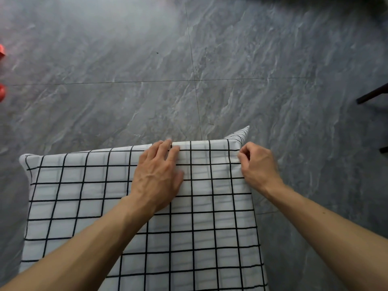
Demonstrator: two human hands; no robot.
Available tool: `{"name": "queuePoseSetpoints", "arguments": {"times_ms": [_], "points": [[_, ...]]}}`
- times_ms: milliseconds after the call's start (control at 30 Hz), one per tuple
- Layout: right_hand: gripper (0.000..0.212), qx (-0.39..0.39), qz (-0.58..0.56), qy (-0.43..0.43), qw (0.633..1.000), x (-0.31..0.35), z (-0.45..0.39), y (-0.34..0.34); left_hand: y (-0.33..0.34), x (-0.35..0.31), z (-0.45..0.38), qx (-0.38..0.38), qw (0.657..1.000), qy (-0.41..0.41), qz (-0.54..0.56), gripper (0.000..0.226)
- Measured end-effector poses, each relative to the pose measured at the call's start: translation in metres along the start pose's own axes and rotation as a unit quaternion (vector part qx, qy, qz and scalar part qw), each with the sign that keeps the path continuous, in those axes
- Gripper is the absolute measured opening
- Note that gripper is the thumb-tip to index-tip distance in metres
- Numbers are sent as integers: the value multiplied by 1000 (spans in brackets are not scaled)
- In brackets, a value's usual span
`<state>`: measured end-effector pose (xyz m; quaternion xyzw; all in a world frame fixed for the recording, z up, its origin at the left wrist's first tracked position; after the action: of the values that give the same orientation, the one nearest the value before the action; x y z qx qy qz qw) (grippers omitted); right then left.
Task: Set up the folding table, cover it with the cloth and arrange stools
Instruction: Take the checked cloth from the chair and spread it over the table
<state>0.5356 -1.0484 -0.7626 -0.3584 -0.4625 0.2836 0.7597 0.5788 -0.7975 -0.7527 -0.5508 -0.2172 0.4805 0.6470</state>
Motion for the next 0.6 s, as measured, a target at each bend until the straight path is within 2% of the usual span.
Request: {"name": "queuePoseSetpoints", "arguments": {"times_ms": [67,167,267,333,467,600], "points": [[15,4,-1,-4,1000,0,-4,0,-4,12,-2,-19,1000,-11,3,53],[15,2,-15,13,1000,-1,-5,1,-10,39,-8,-49,998,-30,-2,37],[16,-3,-33,35,999,-1,-3,2,-13,65,-12,-48,997,-50,-16,17],[17,-4,-39,40,998,1,-2,3,-16,78,-13,-41,998,-54,-18,11],[16,-2,-43,48,998,-1,-2,4,-22,95,-15,-40,996,-77,-15,11],[14,-9,-57,59,997,-2,-2,6,-24,112,-1,-45,993,-107,-18,22]]}}
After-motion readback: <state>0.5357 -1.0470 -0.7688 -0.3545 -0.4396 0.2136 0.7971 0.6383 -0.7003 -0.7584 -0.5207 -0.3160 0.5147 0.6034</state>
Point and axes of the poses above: each hand's wrist, its own z-axis away from the middle knuckle, its own y-axis out of the palm, x = y × z, the point moved 1 cm from there along -z, towards the middle knuckle, and after that the axes turned 10 degrees about x, right-handed, at the moved point
